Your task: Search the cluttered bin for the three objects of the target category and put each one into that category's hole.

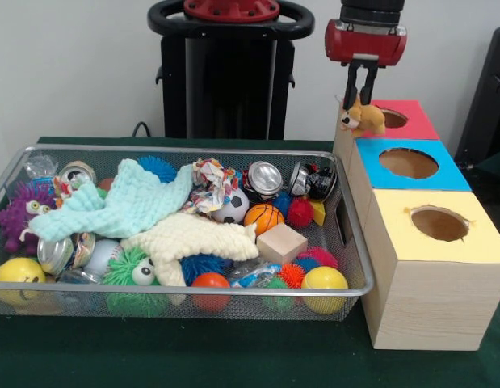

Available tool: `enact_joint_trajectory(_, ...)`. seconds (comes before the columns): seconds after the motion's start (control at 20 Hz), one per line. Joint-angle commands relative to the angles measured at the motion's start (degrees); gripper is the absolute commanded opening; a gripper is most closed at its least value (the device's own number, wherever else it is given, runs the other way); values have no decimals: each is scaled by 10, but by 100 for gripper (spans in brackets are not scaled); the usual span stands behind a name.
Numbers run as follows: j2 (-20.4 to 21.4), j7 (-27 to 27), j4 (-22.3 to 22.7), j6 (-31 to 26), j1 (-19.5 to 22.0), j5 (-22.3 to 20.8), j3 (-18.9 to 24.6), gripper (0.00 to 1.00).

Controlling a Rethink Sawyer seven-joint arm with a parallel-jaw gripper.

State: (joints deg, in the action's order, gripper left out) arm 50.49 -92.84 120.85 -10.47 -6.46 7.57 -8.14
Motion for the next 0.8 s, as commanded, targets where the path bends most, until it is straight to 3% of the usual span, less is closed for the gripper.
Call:
enact_joint_trajectory(0.05,-15,-135,41,13,-12,12,12,0)
enact_joint_trajectory(0.8,-6,-156,13,-52,-97,40,-43,0)
